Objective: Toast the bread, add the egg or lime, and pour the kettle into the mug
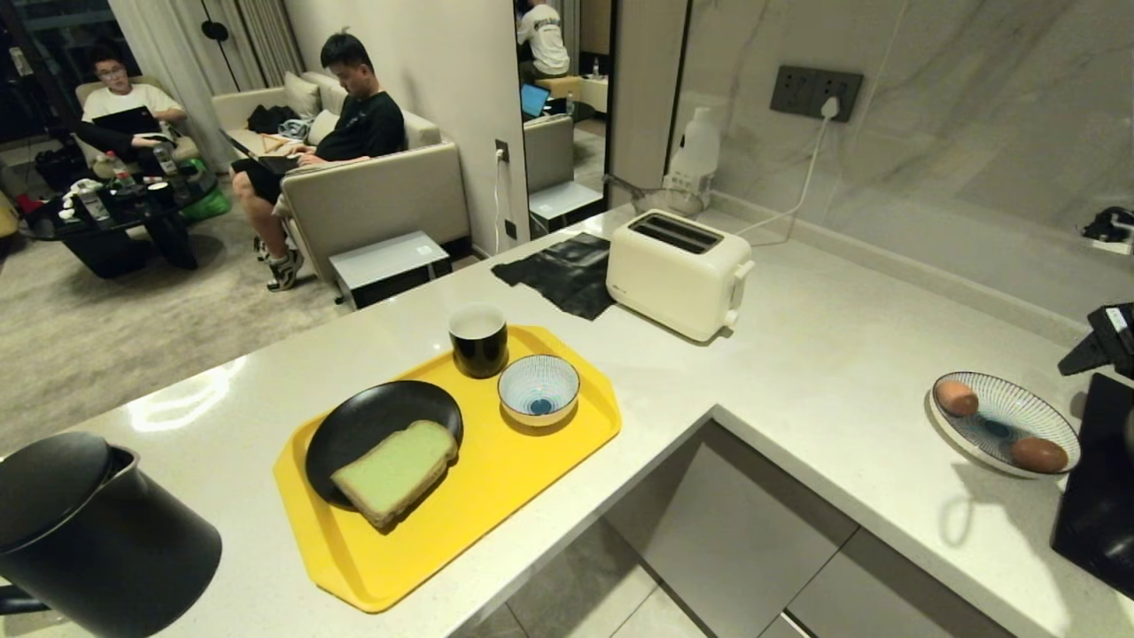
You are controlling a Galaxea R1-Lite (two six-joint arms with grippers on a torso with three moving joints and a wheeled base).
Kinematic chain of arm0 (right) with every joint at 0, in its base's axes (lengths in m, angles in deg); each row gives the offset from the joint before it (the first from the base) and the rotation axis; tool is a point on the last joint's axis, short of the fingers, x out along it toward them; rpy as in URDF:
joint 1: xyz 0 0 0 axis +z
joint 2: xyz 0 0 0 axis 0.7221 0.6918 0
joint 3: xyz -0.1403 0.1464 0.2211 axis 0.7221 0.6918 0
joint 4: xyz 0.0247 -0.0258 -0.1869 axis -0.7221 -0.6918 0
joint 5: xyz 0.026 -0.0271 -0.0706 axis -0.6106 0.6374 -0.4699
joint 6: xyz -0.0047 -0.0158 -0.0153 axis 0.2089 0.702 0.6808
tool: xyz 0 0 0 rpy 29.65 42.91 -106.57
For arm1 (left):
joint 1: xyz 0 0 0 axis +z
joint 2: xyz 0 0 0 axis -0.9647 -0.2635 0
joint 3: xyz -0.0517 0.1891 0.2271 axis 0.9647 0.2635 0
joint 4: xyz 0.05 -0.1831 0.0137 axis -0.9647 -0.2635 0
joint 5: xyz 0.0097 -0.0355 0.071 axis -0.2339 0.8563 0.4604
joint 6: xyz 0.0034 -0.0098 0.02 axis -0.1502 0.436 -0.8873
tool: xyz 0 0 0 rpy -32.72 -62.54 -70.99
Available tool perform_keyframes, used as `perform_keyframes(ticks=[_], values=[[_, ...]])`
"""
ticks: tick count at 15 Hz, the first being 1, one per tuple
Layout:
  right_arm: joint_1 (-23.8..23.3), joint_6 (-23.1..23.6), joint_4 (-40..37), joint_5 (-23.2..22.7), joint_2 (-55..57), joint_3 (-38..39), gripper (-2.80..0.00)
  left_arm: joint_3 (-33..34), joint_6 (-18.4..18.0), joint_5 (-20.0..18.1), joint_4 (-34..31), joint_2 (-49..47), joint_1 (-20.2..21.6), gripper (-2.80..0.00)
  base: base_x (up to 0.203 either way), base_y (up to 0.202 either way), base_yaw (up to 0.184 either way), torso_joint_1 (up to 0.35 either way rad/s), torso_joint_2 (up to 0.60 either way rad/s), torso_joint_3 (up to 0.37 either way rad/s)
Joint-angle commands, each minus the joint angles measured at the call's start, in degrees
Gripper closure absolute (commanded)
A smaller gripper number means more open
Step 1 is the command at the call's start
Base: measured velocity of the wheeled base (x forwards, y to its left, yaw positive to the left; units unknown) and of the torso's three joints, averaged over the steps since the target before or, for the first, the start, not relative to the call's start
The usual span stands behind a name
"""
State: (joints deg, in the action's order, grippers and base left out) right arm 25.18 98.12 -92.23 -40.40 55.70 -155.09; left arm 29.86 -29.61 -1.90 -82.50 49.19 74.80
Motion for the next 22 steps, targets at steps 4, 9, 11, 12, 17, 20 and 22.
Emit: perform_keyframes(ticks=[4,9,11,12,17,20,22], values=[[-4.51,1.88,5.57,-2.65,8.39,-1.29,-2.8,0.01,0.03,0.01,-0.02,0.18,0.01,0.0,0.0,0.0,0.0,0.0,0.0,0.0],[-3.66,-0.46,9.09,0.25,16.08,-7.05,-2.8,0.01,0.03,0.01,-0.02,0.18,0.01,0.0,0.0,0.0,0.0,0.0,0.0,0.0],[-1.51,-5.24,8.88,1.3,18.03,-9.45,-2.8,0.01,0.03,0.01,-0.02,0.18,0.01,0.0,0.0,0.0,0.0,0.0,0.0,0.0],[-0.56,-7.1,8.82,2.43,18.9,-10.18,-2.8,0.01,0.03,0.01,-0.02,0.18,0.01,0.0,0.0,0.0,0.0,0.0,0.0,0.0],[1.62,-11.96,8.64,4.87,23.51,-13.18,-2.8,0.01,0.03,0.01,-0.02,0.18,0.01,0.0,0.0,0.0,0.0,0.0,0.0,0.0],[1.63,-11.97,8.86,6.14,24.88,-13.36,-2.8,0.01,0.03,0.01,-0.02,0.18,0.01,0.0,0.0,0.0,0.0,0.0,0.0,0.0],[1.45,-12.05,8.92,6.14,25.42,-13.36,-2.8,-0.08,0.03,0.01,-0.02,0.18,0.01,0.0,0.0,0.0,0.0,0.0,0.0,0.0]])
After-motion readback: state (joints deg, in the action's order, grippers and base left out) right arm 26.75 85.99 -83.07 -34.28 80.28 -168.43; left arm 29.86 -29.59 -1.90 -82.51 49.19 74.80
